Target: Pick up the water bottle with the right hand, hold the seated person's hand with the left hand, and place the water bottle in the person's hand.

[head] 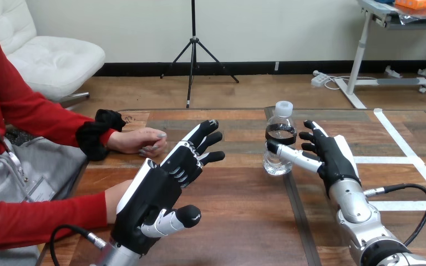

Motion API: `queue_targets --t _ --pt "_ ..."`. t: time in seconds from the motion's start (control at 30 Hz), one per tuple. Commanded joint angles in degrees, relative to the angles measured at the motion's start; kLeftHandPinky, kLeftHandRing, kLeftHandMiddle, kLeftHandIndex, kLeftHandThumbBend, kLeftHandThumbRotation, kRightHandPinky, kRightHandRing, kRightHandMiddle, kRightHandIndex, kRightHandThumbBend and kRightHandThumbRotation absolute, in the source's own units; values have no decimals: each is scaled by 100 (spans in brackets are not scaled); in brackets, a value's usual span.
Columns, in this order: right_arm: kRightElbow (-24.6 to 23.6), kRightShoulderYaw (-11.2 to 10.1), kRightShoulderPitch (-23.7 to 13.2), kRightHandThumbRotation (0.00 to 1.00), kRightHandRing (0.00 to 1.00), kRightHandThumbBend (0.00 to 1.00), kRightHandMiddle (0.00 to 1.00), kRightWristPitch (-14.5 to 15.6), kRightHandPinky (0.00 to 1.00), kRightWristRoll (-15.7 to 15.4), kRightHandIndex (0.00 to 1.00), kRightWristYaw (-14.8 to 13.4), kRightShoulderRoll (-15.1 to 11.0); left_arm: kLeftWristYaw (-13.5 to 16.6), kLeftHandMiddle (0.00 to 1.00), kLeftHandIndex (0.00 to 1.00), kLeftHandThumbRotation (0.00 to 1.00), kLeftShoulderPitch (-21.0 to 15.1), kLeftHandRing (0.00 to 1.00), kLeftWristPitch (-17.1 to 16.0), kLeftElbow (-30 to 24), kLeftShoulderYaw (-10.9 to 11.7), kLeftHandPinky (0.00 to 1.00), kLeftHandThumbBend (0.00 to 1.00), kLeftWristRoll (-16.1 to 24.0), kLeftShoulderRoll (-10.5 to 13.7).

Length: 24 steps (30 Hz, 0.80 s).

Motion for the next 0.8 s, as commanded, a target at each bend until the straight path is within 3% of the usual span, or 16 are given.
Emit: queue_targets --t 0.0,0.57,0.77 --pt "-107 6 -266 57 90 100 92 -201 77 23 97 26 -92 34 97 94 69 -325 95 -96 18 26 86 100 21 32" --pt "-110 -18 -299 59 92 100 93 -226 77 66 98 92 -69 140 97 94 69 -327 95 -72 87 12 86 100 153 84" --pt "-102 62 -286 62 91 100 93 -255 76 -31 98 10 -87 432 97 94 70 -381 94 -108 201 11 85 100 417 108"
